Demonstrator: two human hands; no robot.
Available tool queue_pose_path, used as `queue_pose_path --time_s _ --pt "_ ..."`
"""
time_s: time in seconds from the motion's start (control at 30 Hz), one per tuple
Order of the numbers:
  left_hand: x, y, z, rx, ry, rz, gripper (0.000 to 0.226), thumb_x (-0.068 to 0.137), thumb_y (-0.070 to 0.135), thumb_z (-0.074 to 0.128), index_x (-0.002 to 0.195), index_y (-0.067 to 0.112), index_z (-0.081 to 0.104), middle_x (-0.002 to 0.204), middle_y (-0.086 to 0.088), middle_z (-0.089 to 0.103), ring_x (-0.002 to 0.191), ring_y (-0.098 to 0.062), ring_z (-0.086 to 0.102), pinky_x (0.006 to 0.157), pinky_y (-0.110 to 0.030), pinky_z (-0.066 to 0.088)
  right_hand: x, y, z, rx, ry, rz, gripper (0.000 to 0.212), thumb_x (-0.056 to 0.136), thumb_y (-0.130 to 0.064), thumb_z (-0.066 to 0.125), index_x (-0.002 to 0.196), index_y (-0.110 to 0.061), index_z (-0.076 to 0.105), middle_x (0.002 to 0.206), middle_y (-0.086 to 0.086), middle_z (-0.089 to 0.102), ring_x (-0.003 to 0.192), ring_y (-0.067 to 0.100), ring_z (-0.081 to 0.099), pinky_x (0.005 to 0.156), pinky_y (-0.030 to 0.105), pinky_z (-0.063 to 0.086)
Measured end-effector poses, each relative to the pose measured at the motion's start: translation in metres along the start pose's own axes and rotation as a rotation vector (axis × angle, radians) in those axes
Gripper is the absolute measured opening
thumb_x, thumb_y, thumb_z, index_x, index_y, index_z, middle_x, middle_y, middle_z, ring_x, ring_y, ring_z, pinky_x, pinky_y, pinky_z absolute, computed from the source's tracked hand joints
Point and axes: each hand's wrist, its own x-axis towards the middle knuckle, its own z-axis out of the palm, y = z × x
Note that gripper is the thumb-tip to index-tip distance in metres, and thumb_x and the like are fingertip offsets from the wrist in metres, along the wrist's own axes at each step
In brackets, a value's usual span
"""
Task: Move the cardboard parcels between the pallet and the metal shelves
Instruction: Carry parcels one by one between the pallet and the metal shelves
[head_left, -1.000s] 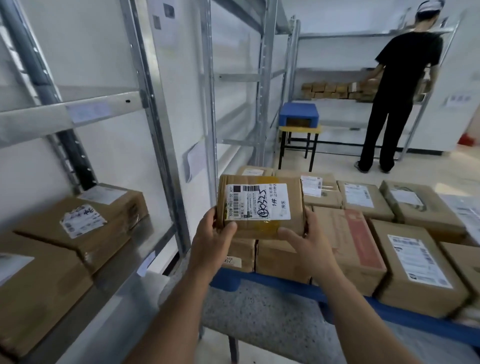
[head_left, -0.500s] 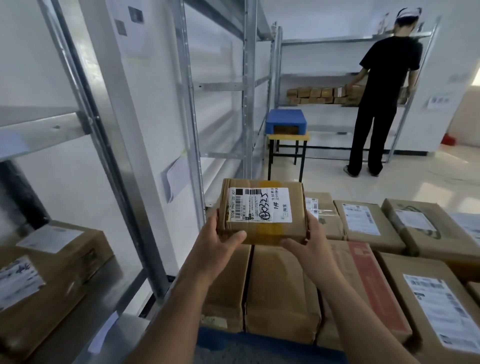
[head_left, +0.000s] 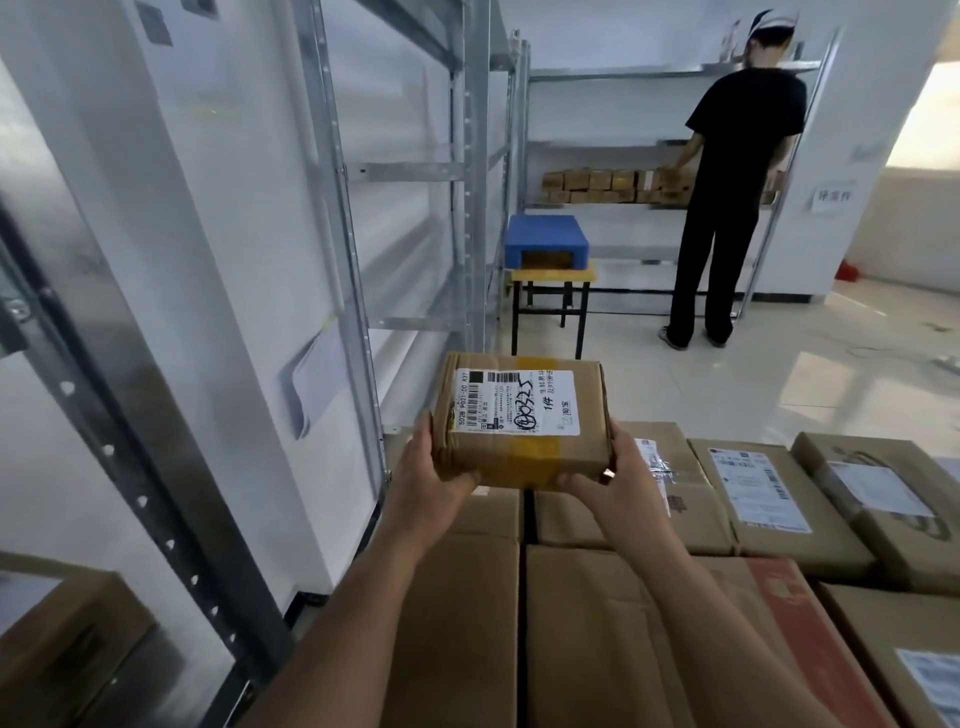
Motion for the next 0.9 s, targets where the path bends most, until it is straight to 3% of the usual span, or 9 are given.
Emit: queue_pose_path --time_s 0.1,0.17,0.2,0.3,0.4,0.5,0.63,0.77,0.9 --pt "0.023 -0.010 0.000 0.020 0.008 0.002 0.066 0.081 0.016 0.069 0.137 0.029 0.036 0.128 0.003 0.053 0.119 -0.016 0.050 0.095 -0.036 0.048 0.018 0.005 0.009 -0.039 0.010 0.010 0.065 0.077 -0.012 0.075 0.127 -0.035 0.040 0.108 -0.020 0.055 0.098 -0.003 0.054 0.077 0.014 0.046" --pt "0.036 -0.015 0.001 0.027 0.002 0.017 0.060 0.082 0.014 0.068 0.133 0.028 0.041 0.123 0.007 0.054 0.113 -0.009 0.052 0.082 -0.018 0.045 0.030 0.007 0.013 -0.057 0.015 0.027 0.067 0.078 -0.013 0.074 0.129 -0.035 0.038 0.103 -0.026 0.053 0.093 -0.010 0.053 0.070 0.010 0.044" --pt "0.043 -0.017 0.001 0.030 -0.005 0.018 0.058 0.083 0.014 0.068 0.133 0.028 0.041 0.122 0.008 0.054 0.111 -0.008 0.052 0.080 -0.015 0.043 0.037 0.009 0.016 -0.068 0.020 0.034 0.068 0.077 -0.014 0.074 0.131 -0.035 0.038 0.101 -0.028 0.053 0.090 -0.012 0.052 0.064 0.008 0.042" --pt "0.061 -0.024 0.003 0.026 -0.018 -0.001 0.057 0.083 0.016 0.068 0.133 0.028 0.042 0.123 0.007 0.054 0.110 -0.009 0.052 0.088 -0.026 0.044 0.055 0.018 0.022 -0.101 0.034 0.065 0.071 0.077 -0.016 0.075 0.135 -0.032 0.037 0.099 -0.029 0.051 0.088 -0.011 0.051 0.059 0.008 0.039" --pt "0.075 -0.037 0.004 0.052 -0.050 -0.064 0.059 0.081 0.016 0.068 0.133 0.027 0.043 0.126 0.003 0.054 0.116 -0.017 0.051 0.098 -0.039 0.045 0.066 0.032 0.030 -0.133 0.008 0.124 0.074 0.076 -0.018 0.075 0.138 -0.030 0.034 0.103 -0.022 0.051 0.095 0.001 0.052 0.066 0.013 0.038" --pt "0.078 -0.052 0.004 0.038 -0.120 -0.116 0.064 0.082 0.016 0.067 0.134 0.031 0.035 0.124 0.003 0.053 0.116 -0.021 0.052 0.092 -0.035 0.044 0.068 0.046 0.034 -0.190 -0.034 0.181 0.069 0.078 -0.021 0.074 0.135 -0.030 0.036 0.105 -0.017 0.050 0.099 0.007 0.049 0.068 0.018 0.037" --pt "0.079 -0.064 0.005 0.050 -0.154 -0.123 0.080 0.083 0.020 0.067 0.144 0.039 0.019 0.128 0.006 0.051 0.117 -0.020 0.051 0.099 -0.044 0.042 0.069 0.053 0.037 -0.242 -0.054 0.221 0.059 0.080 -0.023 0.072 0.129 -0.031 0.039 0.097 -0.018 0.051 0.091 0.007 0.050 0.070 0.024 0.040" --pt "0.079 -0.072 -0.001 -0.002 -0.086 -0.140 0.069 0.083 0.017 0.064 0.135 0.047 0.028 0.112 0.017 0.054 0.110 -0.015 0.053 0.093 -0.041 0.046 0.070 0.049 0.044 -0.259 -0.081 0.190 0.052 0.082 -0.020 0.070 0.122 -0.037 0.041 0.091 -0.026 0.050 0.084 -0.001 0.051 0.061 0.013 0.036" --pt "0.079 -0.078 -0.006 -0.028 -0.058 -0.151 0.068 0.082 0.011 0.063 0.132 0.045 0.031 0.101 0.024 0.052 0.099 -0.004 0.051 0.080 -0.024 0.043 0.068 0.046 0.054 -0.316 -0.134 0.187 0.059 0.086 -0.022 0.067 0.135 -0.031 0.035 0.098 -0.018 0.053 0.090 0.005 0.053 0.074 0.023 0.044"
